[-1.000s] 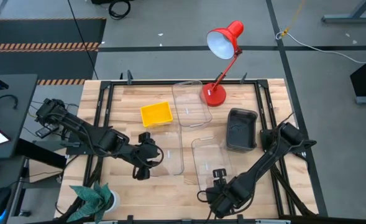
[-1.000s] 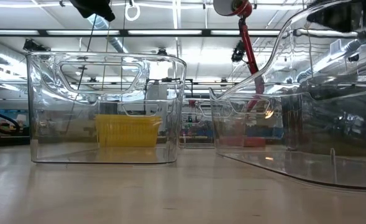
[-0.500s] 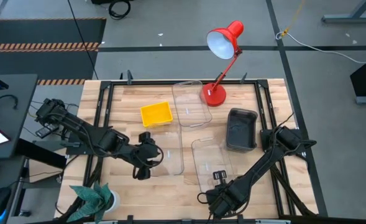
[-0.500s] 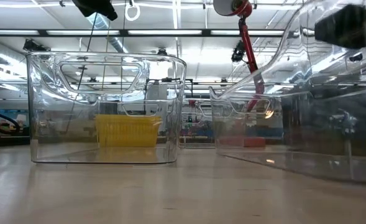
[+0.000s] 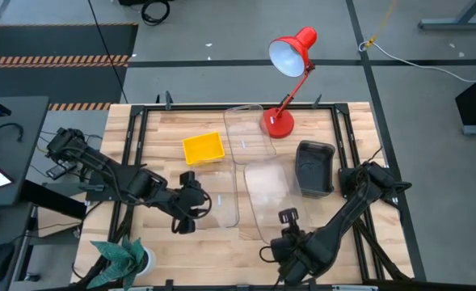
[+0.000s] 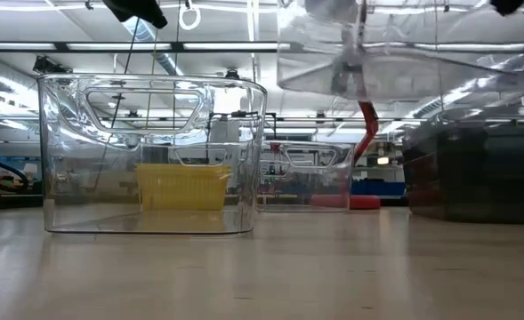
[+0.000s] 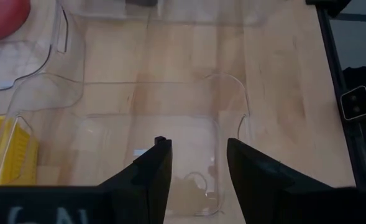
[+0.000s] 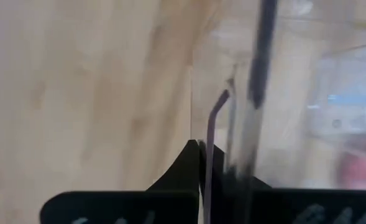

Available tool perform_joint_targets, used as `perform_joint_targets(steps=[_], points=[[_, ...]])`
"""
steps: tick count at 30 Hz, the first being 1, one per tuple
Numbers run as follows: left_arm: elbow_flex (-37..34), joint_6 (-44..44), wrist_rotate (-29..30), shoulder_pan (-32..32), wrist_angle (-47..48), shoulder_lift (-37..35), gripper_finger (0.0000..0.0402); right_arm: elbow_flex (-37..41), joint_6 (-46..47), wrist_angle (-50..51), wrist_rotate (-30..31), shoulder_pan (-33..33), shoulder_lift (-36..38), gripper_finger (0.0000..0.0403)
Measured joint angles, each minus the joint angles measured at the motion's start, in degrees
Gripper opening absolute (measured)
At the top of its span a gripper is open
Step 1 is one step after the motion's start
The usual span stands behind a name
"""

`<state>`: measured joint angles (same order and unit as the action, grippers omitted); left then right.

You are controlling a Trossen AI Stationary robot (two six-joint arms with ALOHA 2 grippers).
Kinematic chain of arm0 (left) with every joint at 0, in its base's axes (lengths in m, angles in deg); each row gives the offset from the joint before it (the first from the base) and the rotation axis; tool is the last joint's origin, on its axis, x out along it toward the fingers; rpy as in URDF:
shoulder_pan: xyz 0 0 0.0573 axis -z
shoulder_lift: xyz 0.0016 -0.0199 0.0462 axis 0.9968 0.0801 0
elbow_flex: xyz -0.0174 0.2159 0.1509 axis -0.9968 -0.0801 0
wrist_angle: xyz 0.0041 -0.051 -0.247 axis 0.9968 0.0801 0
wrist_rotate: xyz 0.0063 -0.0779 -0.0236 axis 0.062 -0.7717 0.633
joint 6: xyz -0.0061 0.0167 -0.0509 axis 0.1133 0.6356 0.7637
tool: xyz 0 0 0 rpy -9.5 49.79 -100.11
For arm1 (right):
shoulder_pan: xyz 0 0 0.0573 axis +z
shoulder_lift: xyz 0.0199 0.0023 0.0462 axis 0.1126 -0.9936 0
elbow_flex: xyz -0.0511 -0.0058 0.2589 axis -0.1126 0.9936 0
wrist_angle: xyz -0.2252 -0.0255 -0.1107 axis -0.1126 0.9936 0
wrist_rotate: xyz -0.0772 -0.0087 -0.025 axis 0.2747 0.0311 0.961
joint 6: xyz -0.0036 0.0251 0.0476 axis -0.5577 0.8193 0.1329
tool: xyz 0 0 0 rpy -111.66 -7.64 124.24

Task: Stack baskets by color
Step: Stack the bottom right transparent bin on the top right transparent bin

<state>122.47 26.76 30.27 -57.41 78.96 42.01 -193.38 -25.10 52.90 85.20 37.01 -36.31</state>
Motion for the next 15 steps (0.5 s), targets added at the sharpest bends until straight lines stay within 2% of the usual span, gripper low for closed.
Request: perform_joint_targets(steps=[7, 15], points=[[0.0, 0.0, 0.5, 0.0, 0.1, 0.0, 0.0160, -1.8, -9.4, 4.7, 5.3, -5.5, 0.6, 0.0002], [0.0, 0.4, 0.6, 0.2, 0.9, 0.0, 0.0160, -1.8, -23.3, 1.7, 7.0, -16.2, 5.0, 0.0002]])
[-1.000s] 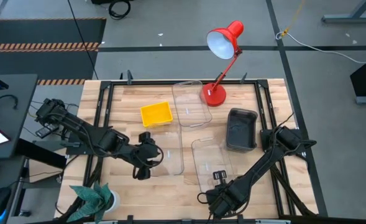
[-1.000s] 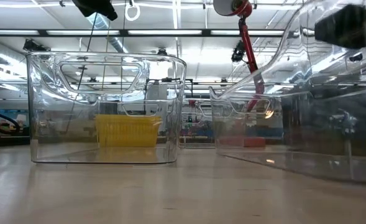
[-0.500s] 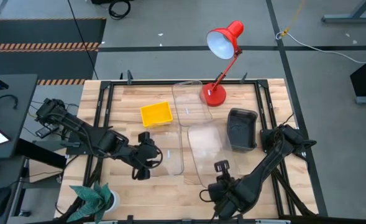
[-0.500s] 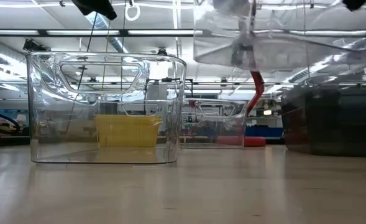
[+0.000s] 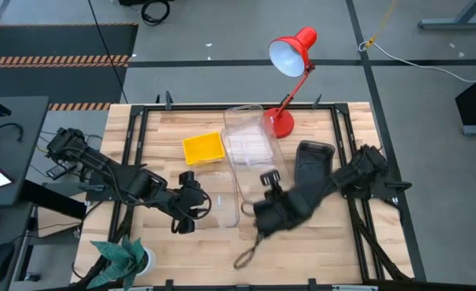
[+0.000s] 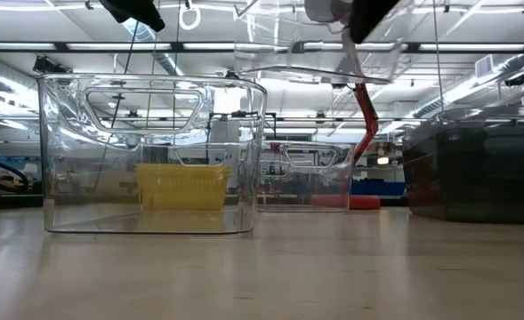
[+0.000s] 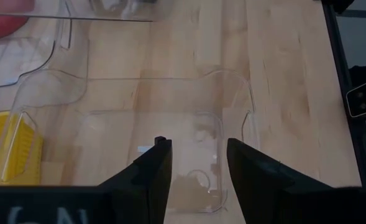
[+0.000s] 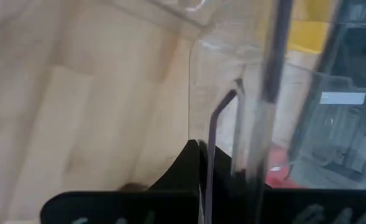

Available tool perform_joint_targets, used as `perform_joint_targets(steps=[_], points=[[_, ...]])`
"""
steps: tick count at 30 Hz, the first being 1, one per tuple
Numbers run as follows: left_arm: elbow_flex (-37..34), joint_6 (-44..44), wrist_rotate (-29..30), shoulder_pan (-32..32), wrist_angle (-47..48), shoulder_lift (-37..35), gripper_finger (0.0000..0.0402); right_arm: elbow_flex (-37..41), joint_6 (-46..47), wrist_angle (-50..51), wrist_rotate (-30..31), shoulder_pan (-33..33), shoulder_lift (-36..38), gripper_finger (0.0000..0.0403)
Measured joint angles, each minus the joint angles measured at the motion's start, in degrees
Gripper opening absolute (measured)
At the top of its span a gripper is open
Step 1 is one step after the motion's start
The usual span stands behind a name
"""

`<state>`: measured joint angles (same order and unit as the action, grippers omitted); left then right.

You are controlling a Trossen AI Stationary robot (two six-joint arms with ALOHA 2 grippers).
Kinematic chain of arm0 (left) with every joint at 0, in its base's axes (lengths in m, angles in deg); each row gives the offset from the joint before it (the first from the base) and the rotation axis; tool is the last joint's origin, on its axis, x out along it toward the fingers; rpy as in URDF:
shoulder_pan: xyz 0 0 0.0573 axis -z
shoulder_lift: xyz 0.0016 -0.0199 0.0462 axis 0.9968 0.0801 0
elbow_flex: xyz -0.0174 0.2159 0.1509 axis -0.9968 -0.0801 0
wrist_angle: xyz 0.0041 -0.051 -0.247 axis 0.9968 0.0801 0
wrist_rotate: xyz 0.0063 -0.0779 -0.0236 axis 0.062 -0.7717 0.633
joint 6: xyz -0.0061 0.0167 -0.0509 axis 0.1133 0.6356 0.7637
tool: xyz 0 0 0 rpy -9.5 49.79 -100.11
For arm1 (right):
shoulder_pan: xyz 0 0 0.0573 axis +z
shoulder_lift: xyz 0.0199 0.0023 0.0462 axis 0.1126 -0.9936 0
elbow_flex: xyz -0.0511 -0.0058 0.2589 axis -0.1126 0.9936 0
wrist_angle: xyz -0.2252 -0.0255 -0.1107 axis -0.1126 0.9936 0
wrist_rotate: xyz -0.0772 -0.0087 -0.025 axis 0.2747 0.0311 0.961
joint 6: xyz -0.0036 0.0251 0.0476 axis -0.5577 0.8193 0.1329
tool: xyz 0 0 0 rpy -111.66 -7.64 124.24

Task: Stack baskets by color
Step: Stack the bottom right transparent bin on the top right transparent bin

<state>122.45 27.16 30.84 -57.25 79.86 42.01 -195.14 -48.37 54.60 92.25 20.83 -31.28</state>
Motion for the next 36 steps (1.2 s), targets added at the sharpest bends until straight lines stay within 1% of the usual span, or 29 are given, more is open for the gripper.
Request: perform_joint_targets(steps=[4, 8, 11, 16, 20, 26, 29, 36], points=[[0.0, 0.0, 0.1, 0.4, 0.0, 0.0, 0.0160, 0.0, -6.0, -2.3, -0.7, -5.8, 2.0, 0.0002], [0.0, 0.0, 3.2, 1.4, 0.0, 0.0, 0.0160, 0.6, -10.3, -5.9, -4.2, -12.2, 3.3, 0.0002], [0.0, 0.0, 5.0, 2.2, 0.8, 0.0, 0.0160, 3.0, -14.2, -9.2, -6.5, -16.5, 3.8, 0.0002], [0.0, 2.3, 5.4, 3.8, 2.3, 0.0, 0.0160, 8.0, -18.7, -15.2, -10.1, -21.8, 4.9, 0.0002], [-0.1, 4.5, 5.9, 5.0, 4.0, 0.0, 0.0160, 10.6, -22.3, -19.2, -11.6, -24.7, 5.1, 0.0002], [-0.1, 6.5, 8.0, 6.5, 4.7, 0.0, 0.0160, 14.3, -23.4, -22.4, -13.9, -28.4, 5.2, 0.0002], [-0.1, 7.1, 8.0, 6.6, 4.7, 0.0, 0.0160, 16.3, -22.9, -23.3, -14.6, -29.0, 5.2, 0.0002], [-0.1, 7.1, 8.0, 6.5, 5.4, 0.0, 0.0160, 19.6, -22.1, -25.5, -20.6, -29.0, 5.3, 0.0009]])
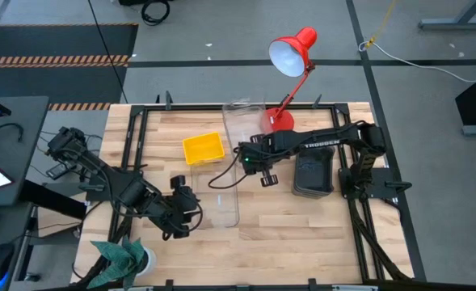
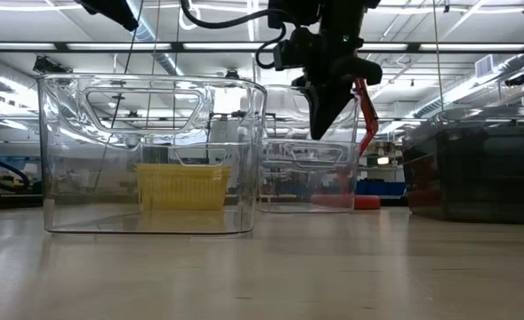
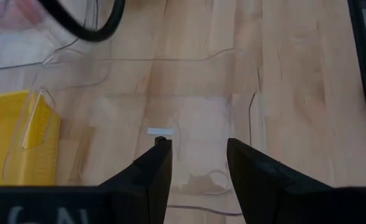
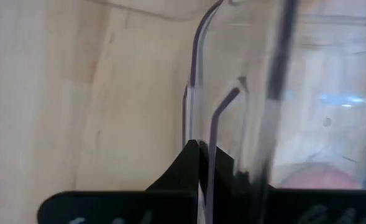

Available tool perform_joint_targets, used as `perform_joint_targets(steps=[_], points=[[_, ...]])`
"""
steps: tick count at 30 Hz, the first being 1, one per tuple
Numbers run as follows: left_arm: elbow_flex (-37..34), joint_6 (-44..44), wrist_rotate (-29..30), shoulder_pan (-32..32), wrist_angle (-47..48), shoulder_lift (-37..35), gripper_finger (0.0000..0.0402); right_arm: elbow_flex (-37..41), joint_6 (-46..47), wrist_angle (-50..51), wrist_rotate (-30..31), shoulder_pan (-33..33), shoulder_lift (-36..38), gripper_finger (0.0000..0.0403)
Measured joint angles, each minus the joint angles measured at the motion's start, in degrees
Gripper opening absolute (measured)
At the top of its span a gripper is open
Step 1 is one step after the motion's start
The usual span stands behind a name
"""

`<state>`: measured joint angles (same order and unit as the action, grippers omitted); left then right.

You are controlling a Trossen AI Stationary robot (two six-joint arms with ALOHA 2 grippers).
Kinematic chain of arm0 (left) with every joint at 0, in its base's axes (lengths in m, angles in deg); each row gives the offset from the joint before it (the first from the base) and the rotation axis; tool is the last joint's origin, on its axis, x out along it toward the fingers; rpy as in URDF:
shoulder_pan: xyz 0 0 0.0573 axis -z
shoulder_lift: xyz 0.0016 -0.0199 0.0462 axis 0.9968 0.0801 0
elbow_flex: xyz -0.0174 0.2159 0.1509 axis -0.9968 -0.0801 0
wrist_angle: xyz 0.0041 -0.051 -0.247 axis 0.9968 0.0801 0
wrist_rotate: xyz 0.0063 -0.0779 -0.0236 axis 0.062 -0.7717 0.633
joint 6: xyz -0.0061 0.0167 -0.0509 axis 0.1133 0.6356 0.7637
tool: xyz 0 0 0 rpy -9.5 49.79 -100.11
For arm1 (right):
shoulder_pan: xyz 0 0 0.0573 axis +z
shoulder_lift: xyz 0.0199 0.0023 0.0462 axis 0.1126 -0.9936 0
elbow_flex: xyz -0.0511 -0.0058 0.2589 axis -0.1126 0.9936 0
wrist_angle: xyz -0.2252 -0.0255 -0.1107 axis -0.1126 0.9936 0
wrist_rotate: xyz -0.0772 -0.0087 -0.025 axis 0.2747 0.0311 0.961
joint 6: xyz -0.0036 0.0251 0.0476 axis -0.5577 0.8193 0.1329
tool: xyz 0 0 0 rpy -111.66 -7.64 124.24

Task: Stack baskets by color
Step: Stack the bottom right transparent bin on the top right transparent bin

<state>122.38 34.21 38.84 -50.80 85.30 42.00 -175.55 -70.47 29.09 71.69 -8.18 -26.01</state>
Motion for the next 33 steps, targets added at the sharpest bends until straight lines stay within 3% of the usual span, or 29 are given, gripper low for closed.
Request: perform_joint_targets(steps=[8, 16, 21, 33], points=[[0.0, 0.0, 0.2, -0.7, 0.9, 0.0, 0.0160, 0.8, 1.1, -0.2, -6.3, -1.4, -0.1, 0.0027], [0.0, -0.3, 0.5, -0.7, 0.2, 0.0, 0.0163, -0.5, 2.2, 1.3, -7.3, -3.9, -0.1, 0.0102], [0.0, -0.5, 0.5, -0.6, -5.0, 1.9, 0.0176, -4.1, 3.6, 6.5, -7.0, -4.1, 0.0, 0.0133], [0.0, 1.6, -6.0, 2.1, -16.5, 10.1, 0.0204, -5.0, 9.0, 7.8, -7.2, 1.1, 5.5, 0.0140]])
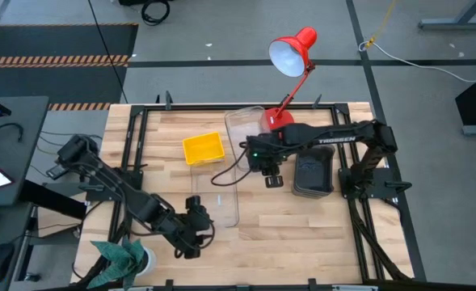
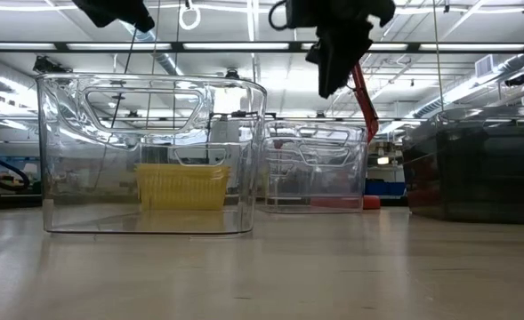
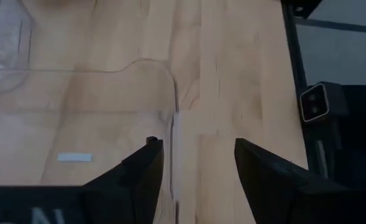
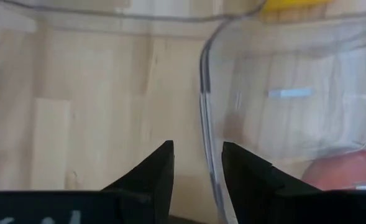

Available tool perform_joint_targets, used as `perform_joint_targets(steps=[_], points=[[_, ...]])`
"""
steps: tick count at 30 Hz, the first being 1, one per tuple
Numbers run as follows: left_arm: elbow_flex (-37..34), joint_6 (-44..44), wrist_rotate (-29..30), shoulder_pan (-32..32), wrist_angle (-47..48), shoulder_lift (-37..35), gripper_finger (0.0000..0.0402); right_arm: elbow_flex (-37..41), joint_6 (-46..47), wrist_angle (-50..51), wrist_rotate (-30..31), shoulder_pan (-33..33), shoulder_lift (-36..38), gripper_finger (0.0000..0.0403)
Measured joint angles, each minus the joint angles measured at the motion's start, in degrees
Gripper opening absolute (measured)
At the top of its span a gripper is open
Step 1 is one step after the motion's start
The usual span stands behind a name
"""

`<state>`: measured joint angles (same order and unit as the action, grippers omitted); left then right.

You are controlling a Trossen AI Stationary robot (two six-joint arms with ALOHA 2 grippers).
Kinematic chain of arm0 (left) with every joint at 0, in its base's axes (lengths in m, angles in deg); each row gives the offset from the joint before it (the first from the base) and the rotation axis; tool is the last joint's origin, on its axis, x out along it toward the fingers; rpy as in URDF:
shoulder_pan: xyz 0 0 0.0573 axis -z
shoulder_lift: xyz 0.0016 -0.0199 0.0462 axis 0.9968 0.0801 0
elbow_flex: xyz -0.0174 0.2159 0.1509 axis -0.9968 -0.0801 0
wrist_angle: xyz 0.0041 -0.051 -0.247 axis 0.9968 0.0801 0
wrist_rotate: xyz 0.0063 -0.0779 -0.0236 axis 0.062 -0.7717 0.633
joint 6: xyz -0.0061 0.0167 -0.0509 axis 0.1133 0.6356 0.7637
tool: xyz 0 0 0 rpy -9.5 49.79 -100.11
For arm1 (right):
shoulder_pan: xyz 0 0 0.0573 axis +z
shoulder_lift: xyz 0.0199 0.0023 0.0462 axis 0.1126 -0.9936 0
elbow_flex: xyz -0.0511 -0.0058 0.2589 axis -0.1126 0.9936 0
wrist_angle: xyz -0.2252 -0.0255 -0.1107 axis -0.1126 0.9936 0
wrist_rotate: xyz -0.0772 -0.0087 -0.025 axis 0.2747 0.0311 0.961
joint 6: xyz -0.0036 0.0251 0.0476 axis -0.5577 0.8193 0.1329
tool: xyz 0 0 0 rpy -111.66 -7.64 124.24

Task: Stack baskets by color
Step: Stack the bottom right transparent bin on the top right transparent bin, then stack the bottom transparent bin on the stacked transparent bins

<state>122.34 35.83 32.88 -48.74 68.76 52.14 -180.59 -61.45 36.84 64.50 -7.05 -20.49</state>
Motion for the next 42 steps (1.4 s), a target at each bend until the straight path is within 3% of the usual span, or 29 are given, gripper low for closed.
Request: perform_joint_targets(steps=[8, 14, 20, 27, 33, 39, 42], points=[[0.0, 0.7, -0.1, -0.1, 0.2, 2.0, 0.0234, 0.0, 5.0, 0.5, 0.6, 4.2, 3.3, 0.0140], [0.0, -1.5, 3.4, -0.7, 1.9, 4.3, 0.0239, 0.0, 7.6, 0.5, 4.8, 8.5, 4.8, 0.0140], [0.0, -1.6, -2.1, -2.2, 1.7, 9.8, 0.0220, 0.0, 9.6, 1.0, 6.6, 11.7, 4.8, 0.0140], [0.1, -1.6, -6.7, -2.9, 2.1, 14.4, 0.0171, 1.3, 14.5, 0.1, 6.6, 13.4, 4.8, 0.0140], [0.0, -0.8, -6.8, -2.9, 2.6, 14.4, 0.0108, 6.1, 17.9, -1.0, 7.0, 14.2, 4.7, 0.0140], [0.1, -0.2, -6.7, -3.1, 3.0, 14.3, 0.0018, 11.2, 20.1, -3.4, 9.5, 16.5, 4.7, 0.0140], [1.4, -0.6, -6.8, -3.1, 3.9, 14.0, 0.0011, 12.0, 21.6, -2.6, 10.7, 18.0, 4.9, 0.0140]])
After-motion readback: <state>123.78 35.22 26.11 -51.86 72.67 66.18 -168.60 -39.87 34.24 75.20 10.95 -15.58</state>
